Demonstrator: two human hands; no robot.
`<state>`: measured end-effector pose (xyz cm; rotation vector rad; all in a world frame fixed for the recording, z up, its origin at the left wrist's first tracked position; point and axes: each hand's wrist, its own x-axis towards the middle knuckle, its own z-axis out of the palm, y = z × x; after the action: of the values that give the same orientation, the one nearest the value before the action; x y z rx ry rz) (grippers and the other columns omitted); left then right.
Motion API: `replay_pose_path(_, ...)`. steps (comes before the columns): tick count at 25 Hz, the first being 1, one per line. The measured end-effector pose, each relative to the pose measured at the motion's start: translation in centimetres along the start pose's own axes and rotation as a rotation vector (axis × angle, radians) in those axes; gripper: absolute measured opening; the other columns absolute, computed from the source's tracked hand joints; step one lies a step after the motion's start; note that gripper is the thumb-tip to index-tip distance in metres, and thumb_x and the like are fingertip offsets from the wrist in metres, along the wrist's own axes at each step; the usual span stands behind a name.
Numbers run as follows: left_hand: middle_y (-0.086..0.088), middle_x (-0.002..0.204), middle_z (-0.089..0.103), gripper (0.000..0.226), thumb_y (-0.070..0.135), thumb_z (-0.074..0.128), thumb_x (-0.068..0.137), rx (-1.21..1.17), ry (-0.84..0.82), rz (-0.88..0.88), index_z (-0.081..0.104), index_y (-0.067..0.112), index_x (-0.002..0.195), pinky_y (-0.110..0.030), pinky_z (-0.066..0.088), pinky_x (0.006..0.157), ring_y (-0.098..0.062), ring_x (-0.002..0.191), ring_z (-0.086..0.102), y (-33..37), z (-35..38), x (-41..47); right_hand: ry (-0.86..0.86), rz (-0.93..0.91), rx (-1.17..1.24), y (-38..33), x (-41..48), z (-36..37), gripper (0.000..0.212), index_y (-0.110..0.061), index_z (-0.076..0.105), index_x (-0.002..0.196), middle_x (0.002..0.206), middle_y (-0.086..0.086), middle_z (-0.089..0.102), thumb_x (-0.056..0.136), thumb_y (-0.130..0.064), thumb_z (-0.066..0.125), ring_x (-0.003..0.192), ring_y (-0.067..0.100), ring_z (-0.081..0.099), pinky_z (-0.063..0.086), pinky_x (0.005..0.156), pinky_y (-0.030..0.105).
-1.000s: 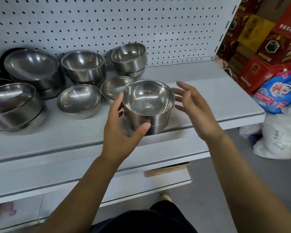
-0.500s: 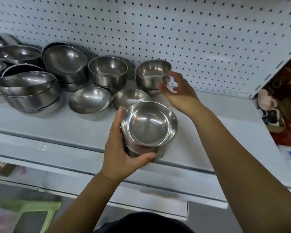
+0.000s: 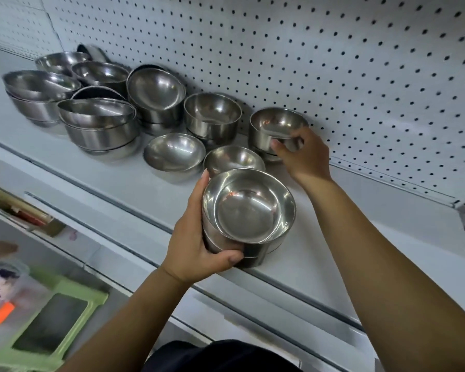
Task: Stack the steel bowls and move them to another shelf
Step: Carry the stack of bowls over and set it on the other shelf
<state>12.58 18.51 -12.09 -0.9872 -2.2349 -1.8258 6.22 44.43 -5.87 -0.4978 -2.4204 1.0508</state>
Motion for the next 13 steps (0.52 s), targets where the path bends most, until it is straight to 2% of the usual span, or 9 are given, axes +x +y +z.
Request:
replay_pose_path(3,0.031,0.156,0.034,0.123,0.089,0.061,0.067,0.023,0.008,0.007,0.008,0.030,0.161,-0.029,0.043,0.110,-0.006,0.142,0.045,0.1,0.0,0.1,0.015,0.005,0.045,-0.1,-0.7,-0.2,0.040,-0.014,0.065,0.111,0.106,-0.006,0.059,0.089,-0.043,0.078,0.101,0.013,0.053,0.040,0.085,0.025)
replay_pose_path(7,0.031,0.155,0.035,0.121,0.090,0.061,0.066,0.031,0.021,0.005,0.008,0.037,0.161,-0.032,0.044,0.109,-0.006,0.141,0.046,0.1,0.0,0.0,0.036,-0.015,0.146,-1.1,-2.4,-1.8,0.029,-0.024,0.061,0.102,0.098,-0.021,0.059,0.089,-0.043,0.079,0.101,0.006,0.053,0.038,0.077,0.010)
replay_pose_path(8,0.032,0.155,0.035,0.121,0.090,0.062,0.065,0.034,0.022,0.006,0.008,0.037,0.161,-0.031,0.044,0.109,-0.005,0.141,0.046,0.1,0.0,-0.1,0.040,-0.020,0.174,-1.4,-2.9,-2.3,0.028,-0.026,0.061,0.101,0.096,-0.024,0.059,0.088,-0.043,0.079,0.102,0.005,0.054,0.040,0.080,0.011)
replay_pose_path(10,0.033,0.154,0.035,0.121,0.090,0.062,0.065,0.029,0.008,0.006,0.007,0.039,0.160,-0.026,0.044,0.109,-0.003,0.140,0.045,0.1,-0.1,0.0,0.059,-0.035,0.230,-1.9,-4.0,-3.3,0.025,-0.033,0.061,0.097,0.097,-0.026,0.063,0.086,-0.045,0.080,0.106,0.004,0.059,0.047,0.090,0.022)
replay_pose_path(13,0.035,0.153,0.035,0.122,0.088,0.063,0.065,0.012,-0.018,-0.012,0.007,0.037,0.160,-0.022,0.042,0.109,-0.001,0.140,0.045,0.2,-0.2,0.0,0.046,-0.048,0.340,-2.4,-6.6,-4.7,0.024,-0.038,0.064,0.098,0.105,-0.021,0.070,0.084,-0.049,0.080,0.114,0.001,0.064,0.052,0.102,0.030)
